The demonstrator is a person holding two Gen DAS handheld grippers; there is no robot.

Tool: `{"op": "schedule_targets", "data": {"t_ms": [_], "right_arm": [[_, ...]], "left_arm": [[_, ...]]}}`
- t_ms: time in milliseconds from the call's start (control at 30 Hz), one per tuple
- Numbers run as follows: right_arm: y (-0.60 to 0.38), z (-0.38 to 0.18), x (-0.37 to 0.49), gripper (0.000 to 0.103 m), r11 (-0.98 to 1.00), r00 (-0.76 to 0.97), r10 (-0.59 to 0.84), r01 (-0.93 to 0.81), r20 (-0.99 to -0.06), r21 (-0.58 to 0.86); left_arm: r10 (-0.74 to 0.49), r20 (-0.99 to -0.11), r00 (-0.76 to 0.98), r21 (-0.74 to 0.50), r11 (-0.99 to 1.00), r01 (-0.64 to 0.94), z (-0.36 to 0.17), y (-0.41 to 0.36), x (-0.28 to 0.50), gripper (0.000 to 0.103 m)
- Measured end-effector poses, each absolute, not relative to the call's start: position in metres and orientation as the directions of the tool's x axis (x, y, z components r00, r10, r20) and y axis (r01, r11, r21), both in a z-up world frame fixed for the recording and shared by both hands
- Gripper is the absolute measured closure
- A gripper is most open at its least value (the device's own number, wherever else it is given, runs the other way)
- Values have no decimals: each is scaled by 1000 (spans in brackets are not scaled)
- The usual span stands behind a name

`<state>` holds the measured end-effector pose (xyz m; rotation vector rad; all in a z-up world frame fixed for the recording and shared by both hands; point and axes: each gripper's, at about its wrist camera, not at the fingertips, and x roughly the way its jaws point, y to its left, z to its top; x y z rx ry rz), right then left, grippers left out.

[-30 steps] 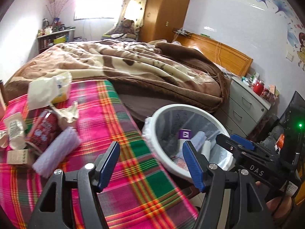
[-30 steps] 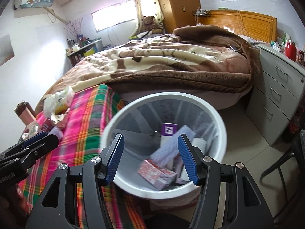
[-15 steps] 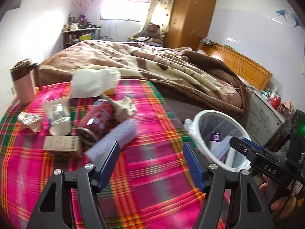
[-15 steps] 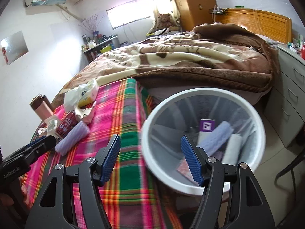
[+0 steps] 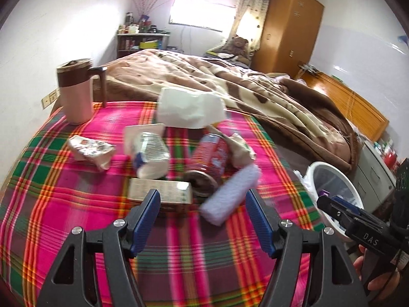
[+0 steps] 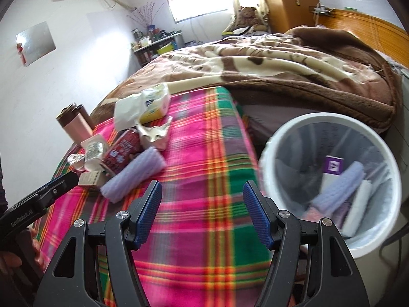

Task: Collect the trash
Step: 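Move both open tools back over the trash on the bed, then grasp the white yogurt cup with the left tool while the right tool grasps a lavender foam net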

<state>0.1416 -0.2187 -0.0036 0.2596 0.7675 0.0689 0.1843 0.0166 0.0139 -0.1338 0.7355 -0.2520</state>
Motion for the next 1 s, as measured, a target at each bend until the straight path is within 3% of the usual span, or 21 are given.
{"op": "schedule_targets", "data": {"t_ms": [1000], "right_arm": [[-144, -36, 216, 36, 962, 601, 199, 31, -774, 271]], "left_arm": [[-273, -725, 632, -277, 956, 95, -15, 65, 286, 31]]}}
